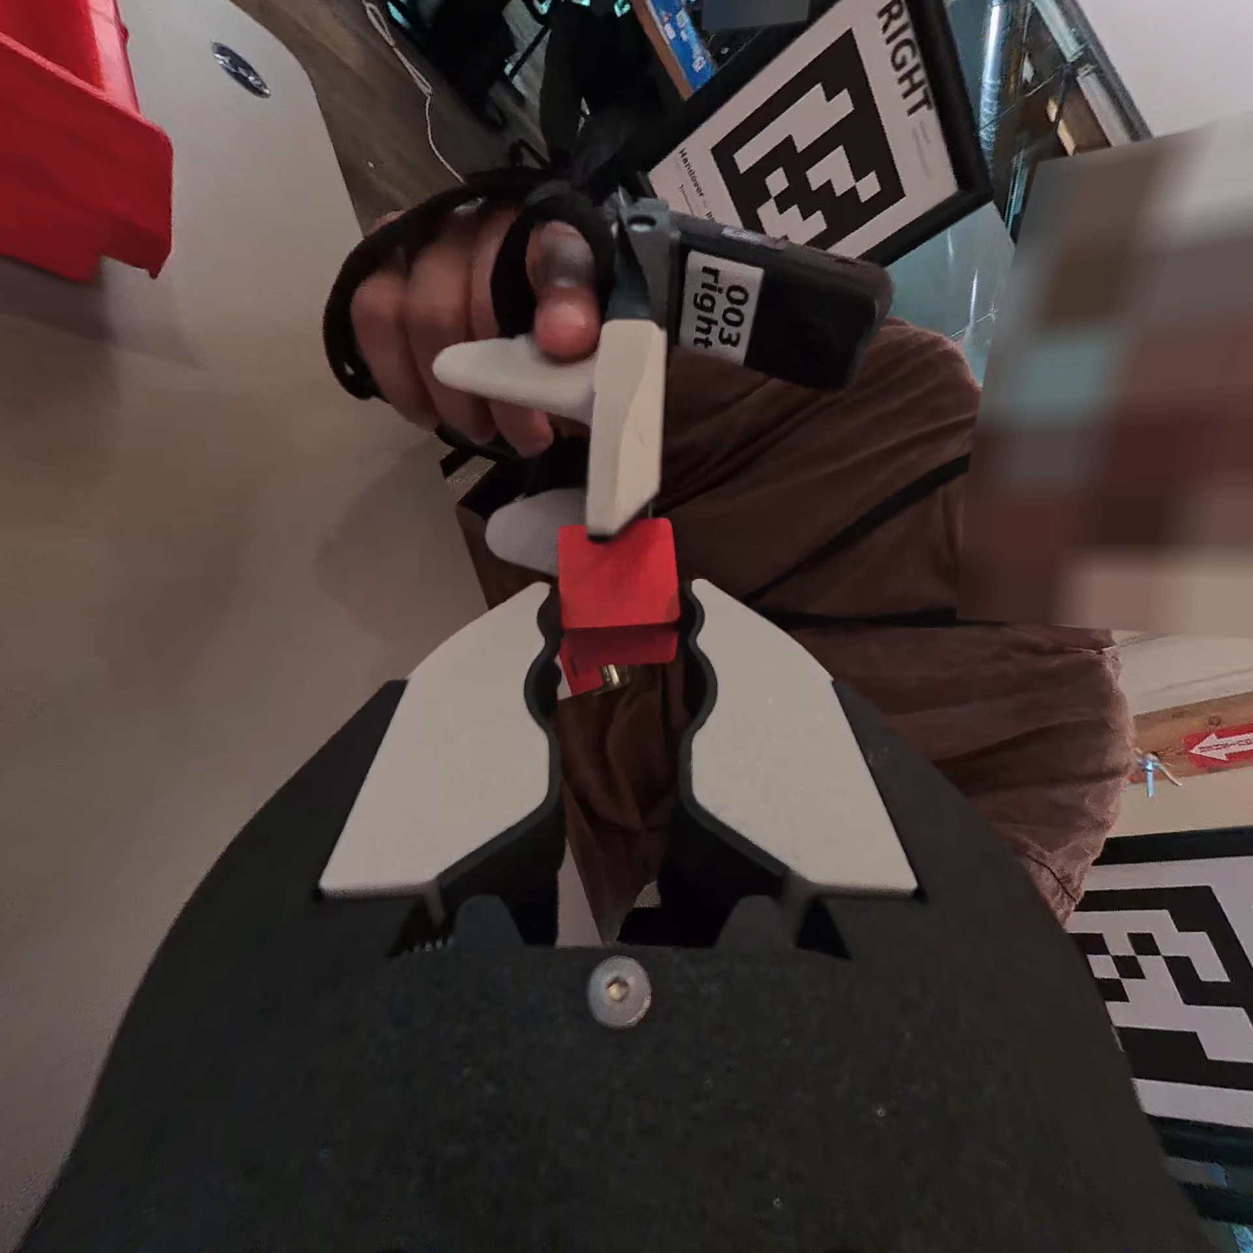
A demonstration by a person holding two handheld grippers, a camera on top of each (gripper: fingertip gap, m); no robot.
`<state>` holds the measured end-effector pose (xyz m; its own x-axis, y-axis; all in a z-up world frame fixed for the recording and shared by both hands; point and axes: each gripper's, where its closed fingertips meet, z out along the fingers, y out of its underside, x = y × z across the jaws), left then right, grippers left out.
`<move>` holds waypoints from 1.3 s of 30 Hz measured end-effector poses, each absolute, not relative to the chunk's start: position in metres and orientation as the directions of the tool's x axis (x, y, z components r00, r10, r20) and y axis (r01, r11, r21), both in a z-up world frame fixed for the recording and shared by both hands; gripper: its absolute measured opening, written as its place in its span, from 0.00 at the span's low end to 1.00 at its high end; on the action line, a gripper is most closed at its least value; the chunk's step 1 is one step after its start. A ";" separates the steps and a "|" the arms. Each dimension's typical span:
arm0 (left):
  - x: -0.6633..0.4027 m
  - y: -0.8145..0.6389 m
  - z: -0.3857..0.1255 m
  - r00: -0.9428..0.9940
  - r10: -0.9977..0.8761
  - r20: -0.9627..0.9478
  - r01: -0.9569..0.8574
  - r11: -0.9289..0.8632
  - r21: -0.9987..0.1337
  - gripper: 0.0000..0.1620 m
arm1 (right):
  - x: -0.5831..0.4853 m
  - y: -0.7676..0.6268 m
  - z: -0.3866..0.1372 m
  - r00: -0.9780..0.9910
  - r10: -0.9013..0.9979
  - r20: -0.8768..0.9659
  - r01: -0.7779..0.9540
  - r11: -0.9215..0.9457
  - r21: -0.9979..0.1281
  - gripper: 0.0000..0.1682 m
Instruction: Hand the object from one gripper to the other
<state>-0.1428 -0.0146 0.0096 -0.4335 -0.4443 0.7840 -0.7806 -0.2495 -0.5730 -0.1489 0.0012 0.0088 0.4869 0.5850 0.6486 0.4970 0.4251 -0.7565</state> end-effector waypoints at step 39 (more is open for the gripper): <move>-0.214 -0.100 -0.102 0.060 -0.832 0.551 -0.286 -0.543 -0.789 0.33 | 0.230 0.045 -0.188 0.951 0.277 0.138 0.295 -0.946 -0.132 0.21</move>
